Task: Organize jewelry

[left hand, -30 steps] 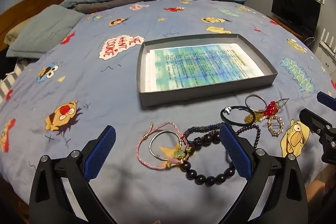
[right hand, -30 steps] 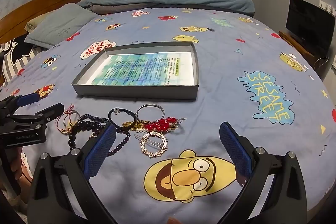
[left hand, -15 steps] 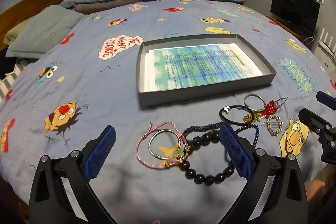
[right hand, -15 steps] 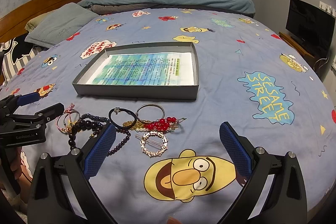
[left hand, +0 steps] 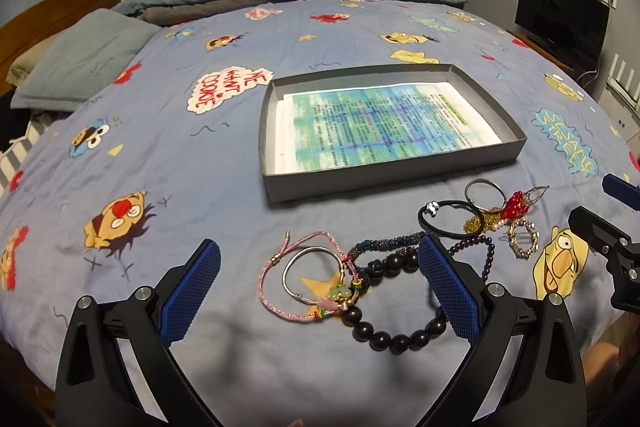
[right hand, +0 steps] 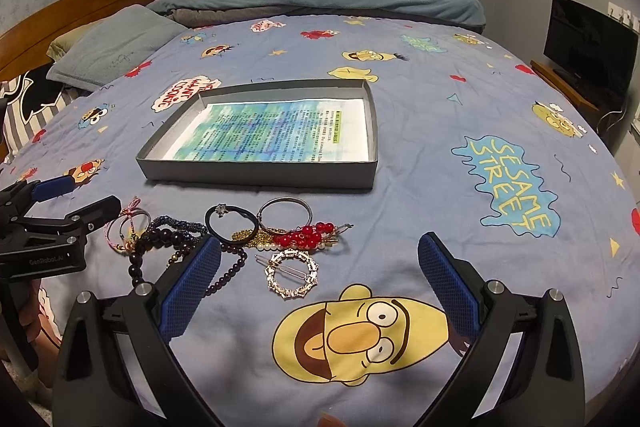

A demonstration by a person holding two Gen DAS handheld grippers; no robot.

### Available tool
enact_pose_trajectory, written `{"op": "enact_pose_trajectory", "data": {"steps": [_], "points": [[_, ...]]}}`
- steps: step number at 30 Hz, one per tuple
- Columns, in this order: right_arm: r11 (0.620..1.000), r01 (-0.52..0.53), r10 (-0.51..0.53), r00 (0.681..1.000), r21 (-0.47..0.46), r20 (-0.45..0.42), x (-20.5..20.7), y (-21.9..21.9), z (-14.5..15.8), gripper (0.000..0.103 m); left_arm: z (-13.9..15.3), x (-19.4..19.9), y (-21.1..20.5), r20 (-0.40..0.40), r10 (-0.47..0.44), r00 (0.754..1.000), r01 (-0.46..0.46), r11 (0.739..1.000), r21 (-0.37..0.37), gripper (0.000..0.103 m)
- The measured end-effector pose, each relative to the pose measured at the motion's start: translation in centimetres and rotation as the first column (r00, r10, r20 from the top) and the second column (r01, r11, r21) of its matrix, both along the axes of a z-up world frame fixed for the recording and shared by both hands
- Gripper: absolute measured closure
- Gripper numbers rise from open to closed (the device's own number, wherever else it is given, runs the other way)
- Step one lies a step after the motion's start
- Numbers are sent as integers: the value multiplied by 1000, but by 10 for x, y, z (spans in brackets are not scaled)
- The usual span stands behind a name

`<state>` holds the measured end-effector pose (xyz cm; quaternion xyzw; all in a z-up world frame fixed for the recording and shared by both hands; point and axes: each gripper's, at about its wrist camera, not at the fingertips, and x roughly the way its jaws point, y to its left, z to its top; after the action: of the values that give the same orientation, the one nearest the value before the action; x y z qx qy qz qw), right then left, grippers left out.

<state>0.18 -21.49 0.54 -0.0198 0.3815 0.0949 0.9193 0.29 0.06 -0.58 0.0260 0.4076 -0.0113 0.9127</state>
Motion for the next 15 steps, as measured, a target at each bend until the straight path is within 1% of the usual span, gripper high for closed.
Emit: {"op": "enact_pose_trajectory", "data": {"steps": [15], "points": [[1000, -1, 1, 1000, -1, 0, 1, 0, -2, 6, 0, 1, 1, 0, 1, 1000, -1, 1000, 0, 5]]}}
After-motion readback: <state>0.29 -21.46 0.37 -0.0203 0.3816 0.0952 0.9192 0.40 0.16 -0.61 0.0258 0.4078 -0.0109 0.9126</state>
